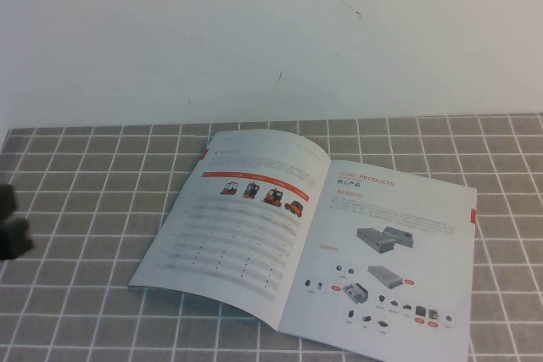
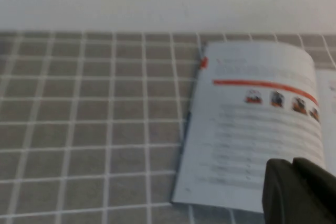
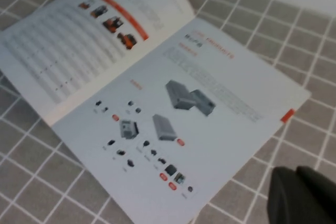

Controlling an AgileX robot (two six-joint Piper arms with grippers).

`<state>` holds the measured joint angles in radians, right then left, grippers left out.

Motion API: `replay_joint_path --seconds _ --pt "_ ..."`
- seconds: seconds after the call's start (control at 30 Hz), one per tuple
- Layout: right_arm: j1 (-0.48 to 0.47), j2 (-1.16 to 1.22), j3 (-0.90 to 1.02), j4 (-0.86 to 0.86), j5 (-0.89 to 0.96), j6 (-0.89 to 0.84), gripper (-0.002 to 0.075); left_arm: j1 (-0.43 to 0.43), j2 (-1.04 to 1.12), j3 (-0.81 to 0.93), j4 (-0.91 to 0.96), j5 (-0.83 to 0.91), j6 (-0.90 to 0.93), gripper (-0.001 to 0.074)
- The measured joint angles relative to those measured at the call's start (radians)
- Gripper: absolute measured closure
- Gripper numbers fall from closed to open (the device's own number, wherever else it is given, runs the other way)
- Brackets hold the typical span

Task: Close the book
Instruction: 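Close the open booklet and leave it lying on the table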

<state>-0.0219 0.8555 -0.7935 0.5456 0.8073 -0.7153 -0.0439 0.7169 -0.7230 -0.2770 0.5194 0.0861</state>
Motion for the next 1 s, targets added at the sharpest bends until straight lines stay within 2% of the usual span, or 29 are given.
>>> replay_joint_path --seconds 0.17,0.27,0.4,0.7,0.83,1.0 --pt "0.0 0.223 0.0 0.125 -0.01 -0.171 0.0729 0.0 0.215 -0.001 -0.376 0.046 0.326 0.0738" --pt "0.013 0.354 -0.002 0.17 -0.023 -0.224 0.0729 0.0 0.344 -0.031 -0.481 0.053 0.428 0.0738" --pt "0.075 0.504 -0.002 0.179 -0.072 -0.239 0.0729 0.0 0.511 -0.136 -0.486 0.086 0.455 0.0738" --pt "0.272 0.717 -0.005 0.2 -0.338 -0.225 0.0729 0.0 0.882 -0.454 -0.359 0.156 0.423 0.0738" --pt "0.313 0.826 -0.005 0.209 -0.434 -0.222 0.0729 0.0 1.033 -0.572 -0.345 0.17 0.41 0.0738" --pt "0.326 0.928 -0.005 0.22 -0.469 -0.222 0.0729 0.0 1.164 -0.666 -0.297 0.155 0.394 0.0738"
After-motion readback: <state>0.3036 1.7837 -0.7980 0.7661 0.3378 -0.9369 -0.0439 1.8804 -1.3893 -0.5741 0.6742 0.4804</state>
